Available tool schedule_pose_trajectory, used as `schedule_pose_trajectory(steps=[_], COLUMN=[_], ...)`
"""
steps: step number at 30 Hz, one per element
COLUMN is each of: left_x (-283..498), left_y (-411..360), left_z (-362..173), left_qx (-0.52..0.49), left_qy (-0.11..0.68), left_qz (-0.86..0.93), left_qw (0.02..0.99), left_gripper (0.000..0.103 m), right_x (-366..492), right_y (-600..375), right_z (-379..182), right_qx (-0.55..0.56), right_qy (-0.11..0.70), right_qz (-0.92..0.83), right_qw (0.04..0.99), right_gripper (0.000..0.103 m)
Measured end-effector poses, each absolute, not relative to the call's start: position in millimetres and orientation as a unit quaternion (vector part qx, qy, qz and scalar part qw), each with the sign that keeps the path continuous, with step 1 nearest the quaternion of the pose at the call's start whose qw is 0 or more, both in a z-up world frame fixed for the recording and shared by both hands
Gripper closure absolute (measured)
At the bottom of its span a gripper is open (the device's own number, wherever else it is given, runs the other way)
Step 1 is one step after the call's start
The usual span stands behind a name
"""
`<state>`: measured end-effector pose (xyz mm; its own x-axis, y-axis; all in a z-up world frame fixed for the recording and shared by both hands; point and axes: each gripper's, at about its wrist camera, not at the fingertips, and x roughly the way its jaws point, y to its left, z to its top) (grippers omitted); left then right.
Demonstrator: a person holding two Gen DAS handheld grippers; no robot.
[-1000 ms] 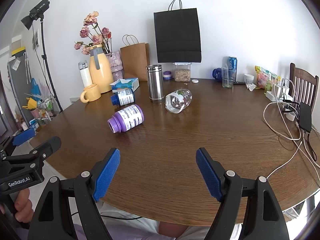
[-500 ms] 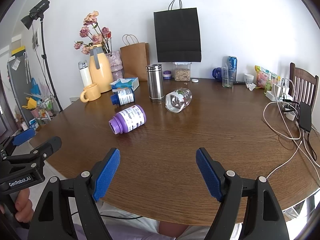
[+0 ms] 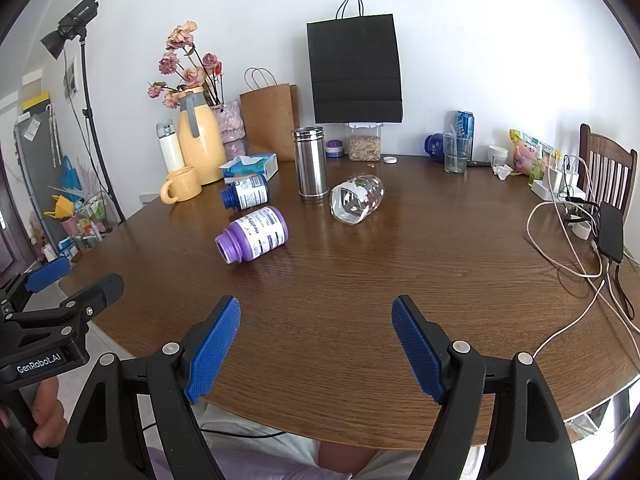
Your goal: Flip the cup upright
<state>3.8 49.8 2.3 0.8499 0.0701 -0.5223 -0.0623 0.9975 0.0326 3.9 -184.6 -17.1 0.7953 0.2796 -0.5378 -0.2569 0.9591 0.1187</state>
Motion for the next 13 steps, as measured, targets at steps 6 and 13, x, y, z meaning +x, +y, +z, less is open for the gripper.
schedule_pose_trajectory(steps=[6, 13], left_x=[3.9, 6.1], left_y=[51.0, 53.9], left_z=[3.2, 3.4], left_qx=[0.008, 0.007], left_qy=[0.273, 0.282], left_qz=[0.036, 0.037], left_qw=[0.961, 0.959], left_gripper=[0.0, 0.0], right_x=[4.2, 4.1], right_y=[-184.4, -183.0], right_z=[-16.8, -21.0], right_qx=[0.02, 0.018], right_qy=[0.287, 0.291], right_qz=[0.141, 0.141], right_qw=[0.947, 0.946], right_gripper=[0.021, 0.021])
